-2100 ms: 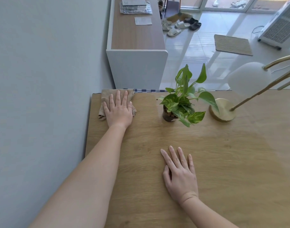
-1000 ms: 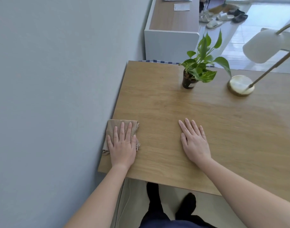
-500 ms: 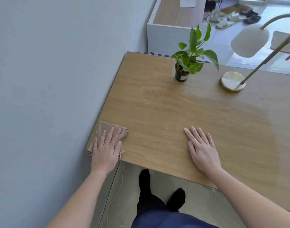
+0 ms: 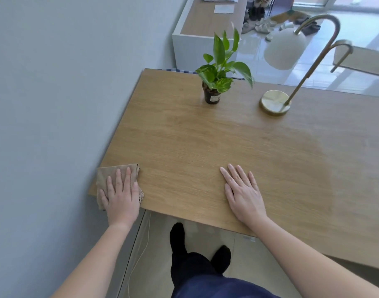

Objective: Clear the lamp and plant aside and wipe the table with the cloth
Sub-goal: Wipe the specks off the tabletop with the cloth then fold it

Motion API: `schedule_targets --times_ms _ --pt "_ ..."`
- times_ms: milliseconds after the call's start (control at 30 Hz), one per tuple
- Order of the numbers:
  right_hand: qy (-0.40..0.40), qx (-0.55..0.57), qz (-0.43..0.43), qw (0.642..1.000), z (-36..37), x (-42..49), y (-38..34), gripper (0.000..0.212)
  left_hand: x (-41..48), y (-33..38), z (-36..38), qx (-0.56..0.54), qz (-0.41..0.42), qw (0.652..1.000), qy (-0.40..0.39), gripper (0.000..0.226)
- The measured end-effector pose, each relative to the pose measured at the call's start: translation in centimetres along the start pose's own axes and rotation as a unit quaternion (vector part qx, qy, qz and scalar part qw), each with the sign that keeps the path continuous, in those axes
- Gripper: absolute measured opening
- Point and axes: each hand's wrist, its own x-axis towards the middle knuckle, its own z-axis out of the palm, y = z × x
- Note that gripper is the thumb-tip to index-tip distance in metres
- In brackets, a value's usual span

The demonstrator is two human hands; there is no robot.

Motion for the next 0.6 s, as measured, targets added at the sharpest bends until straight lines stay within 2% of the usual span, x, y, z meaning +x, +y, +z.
schedule_targets --times_ms 167,600 --pt "0.003 -0.005 -0.002 1.0 -0.2 -1.0 1.6 0.054 -2.1 4.4 1.7 -0.003 0.023 1.0 0.001 0.062" --pt "0.043 -0.017 0.096 0.994 -1.9 -6.6 9.0 0.054 -8.4 23.5 7.5 0.042 0.209 0.975 -0.062 0.064"
